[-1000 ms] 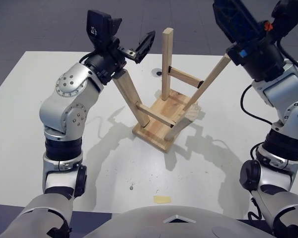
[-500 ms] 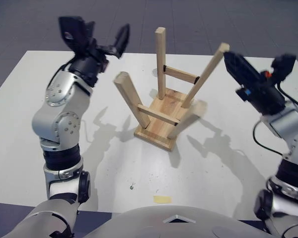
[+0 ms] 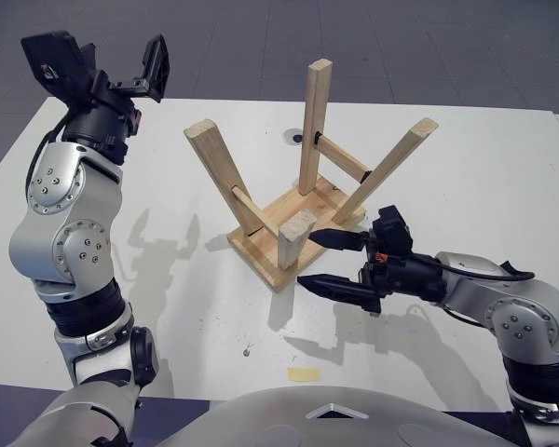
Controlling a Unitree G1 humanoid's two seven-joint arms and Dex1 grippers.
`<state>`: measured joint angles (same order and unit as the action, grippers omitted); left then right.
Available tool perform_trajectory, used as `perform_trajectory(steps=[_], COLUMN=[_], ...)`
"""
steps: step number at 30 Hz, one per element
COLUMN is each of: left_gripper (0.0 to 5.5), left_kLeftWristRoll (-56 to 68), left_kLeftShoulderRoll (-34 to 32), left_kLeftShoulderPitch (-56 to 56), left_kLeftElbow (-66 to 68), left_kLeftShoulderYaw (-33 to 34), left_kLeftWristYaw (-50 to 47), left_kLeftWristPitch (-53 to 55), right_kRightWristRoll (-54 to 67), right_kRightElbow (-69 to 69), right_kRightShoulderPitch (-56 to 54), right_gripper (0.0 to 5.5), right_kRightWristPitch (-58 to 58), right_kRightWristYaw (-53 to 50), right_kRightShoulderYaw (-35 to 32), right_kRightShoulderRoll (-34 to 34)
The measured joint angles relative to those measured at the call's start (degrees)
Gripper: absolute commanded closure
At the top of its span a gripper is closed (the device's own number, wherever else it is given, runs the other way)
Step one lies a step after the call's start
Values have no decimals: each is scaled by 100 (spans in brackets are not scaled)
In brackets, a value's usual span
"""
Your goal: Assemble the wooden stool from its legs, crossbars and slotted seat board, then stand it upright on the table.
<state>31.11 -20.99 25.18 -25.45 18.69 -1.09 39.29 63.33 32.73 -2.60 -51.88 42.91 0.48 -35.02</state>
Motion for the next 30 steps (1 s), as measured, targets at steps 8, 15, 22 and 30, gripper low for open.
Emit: perform_trajectory(steps=[8, 15, 22, 30], left_gripper=[12, 12, 12, 12], left_kLeftWristRoll=[-557, -650, -747, -692], left_kLeftShoulderRoll=[-307, -198, -557, -1029], left_kLeftShoulderPitch=[-963, -1002, -1176, -2311], left_kLeftElbow=[68, 219, 551, 686], left_kLeftShoulderYaw=[332, 119, 327, 902], left_kLeftWristYaw=[119, 310, 737, 1729], left_kLeftWristPitch=[-127, -245, -303, -518], right_kRightWristRoll=[-1805, -2357, -2465, -1757], right_kRightElbow=[-2373, -3644, -3298, -1784], right_kRightShoulderPitch=[-236, -1643, -1338, -368], right_gripper=[10, 10, 10, 10], right_kRightWristPitch=[844, 1640, 1308, 573], right_kRightWristYaw=[-517, 189, 2331, 2383], right_kRightShoulderYaw=[-418, -106, 373, 120], right_kRightShoulderRoll=[-233, 504, -591, -824])
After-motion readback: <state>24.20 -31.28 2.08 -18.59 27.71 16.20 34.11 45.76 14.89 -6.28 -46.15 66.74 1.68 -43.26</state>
